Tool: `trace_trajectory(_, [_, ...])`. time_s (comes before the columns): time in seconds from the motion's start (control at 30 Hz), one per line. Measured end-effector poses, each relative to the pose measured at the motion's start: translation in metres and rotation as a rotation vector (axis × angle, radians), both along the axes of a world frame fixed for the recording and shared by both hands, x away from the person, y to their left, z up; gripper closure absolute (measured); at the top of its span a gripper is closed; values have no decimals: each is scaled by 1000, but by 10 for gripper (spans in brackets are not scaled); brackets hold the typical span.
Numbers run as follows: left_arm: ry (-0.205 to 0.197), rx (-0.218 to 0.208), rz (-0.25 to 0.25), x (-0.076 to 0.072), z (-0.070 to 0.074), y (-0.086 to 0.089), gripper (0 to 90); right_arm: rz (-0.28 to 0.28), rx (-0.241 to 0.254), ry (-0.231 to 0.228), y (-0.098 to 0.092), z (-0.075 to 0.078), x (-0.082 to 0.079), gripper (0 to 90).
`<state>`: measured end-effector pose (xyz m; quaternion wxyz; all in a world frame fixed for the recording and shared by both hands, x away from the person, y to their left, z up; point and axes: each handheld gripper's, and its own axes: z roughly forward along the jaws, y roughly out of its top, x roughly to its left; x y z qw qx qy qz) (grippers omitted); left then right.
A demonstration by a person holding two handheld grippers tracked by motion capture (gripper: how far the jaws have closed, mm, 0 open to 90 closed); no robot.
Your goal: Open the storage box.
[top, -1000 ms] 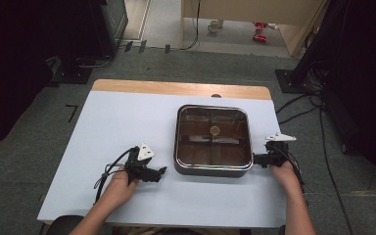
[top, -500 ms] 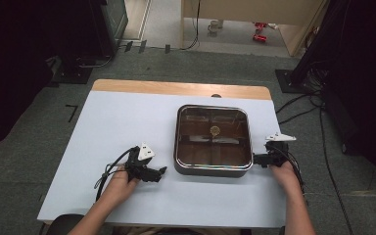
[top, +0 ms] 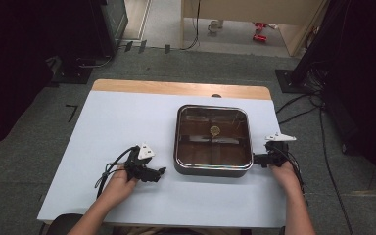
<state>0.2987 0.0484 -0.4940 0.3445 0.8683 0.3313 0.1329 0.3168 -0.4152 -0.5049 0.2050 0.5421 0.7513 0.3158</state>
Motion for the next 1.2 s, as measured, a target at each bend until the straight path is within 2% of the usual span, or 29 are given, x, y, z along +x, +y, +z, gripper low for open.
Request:
trace_trajectory(0.03, [-18,22,-3,-2,1,-1,139,0,0,0,0,0,0,0])
trace_trajectory(0.07, [-18,22,-3,-2,1,-1,138,0,0,0,0,0,0,0])
trace_trajectory(0.1, [-35,51,-9,-3,3,-3,138,0,1,1,0,0,0,0])
trace_trajectory(0.13, [-33,57,-11,-3,4,-3,138,0,1,0,0,0,0,0])
trace_trajectory(0.23, [11,26,-20,0,7,-3,139,1,0,-1,0,0,0,0])
trace_trajectory(0.33, [21,8,-43,1,9,-2,139,1,0,-1,0,0,0,0])
trace_trajectory(0.37, [37,-8,-71,2,12,-2,138,1,0,-1,0,0,0,0])
trace_trajectory(0.43, [60,-51,-90,4,15,0,139,1,0,-1,0,0,0,0])
trace_trajectory(0.5, [101,-89,-113,7,19,2,140,1,0,-1,0,0,0,0])
trace_trajectory(0.7, [101,-117,-115,14,27,4,157,1,0,-1,0,0,0,0])
trace_trajectory(0.8, [124,-125,-131,20,31,4,162,1,-1,-1,0,0,0,0])
trace_trajectory(0.83, [131,-141,-140,22,35,3,176,1,-1,-1,0,0,0,0])
trace_trajectory(0.87, [131,-141,-140,22,35,3,207,1,-1,-1,0,0,0,0])
trace_trajectory(0.9, [122,-158,-146,23,41,2,225,1,-2,-1,0,0,0,0])
trace_trajectory(0.93, [122,-158,-146,23,41,2,225,1,-2,-1,0,0,0,0])
trace_trajectory(0.97, [112,-166,-158,25,47,-1,226,1,-1,0,0,0,0,0])
trace_trajectory(1.03, [103,-151,-170,27,53,-4,233,1,-1,0,0,0,0,0])
trace_trajectory(1.2, [101,-146,-198,37,63,-16,251,1,-2,0,0,0,0,0])
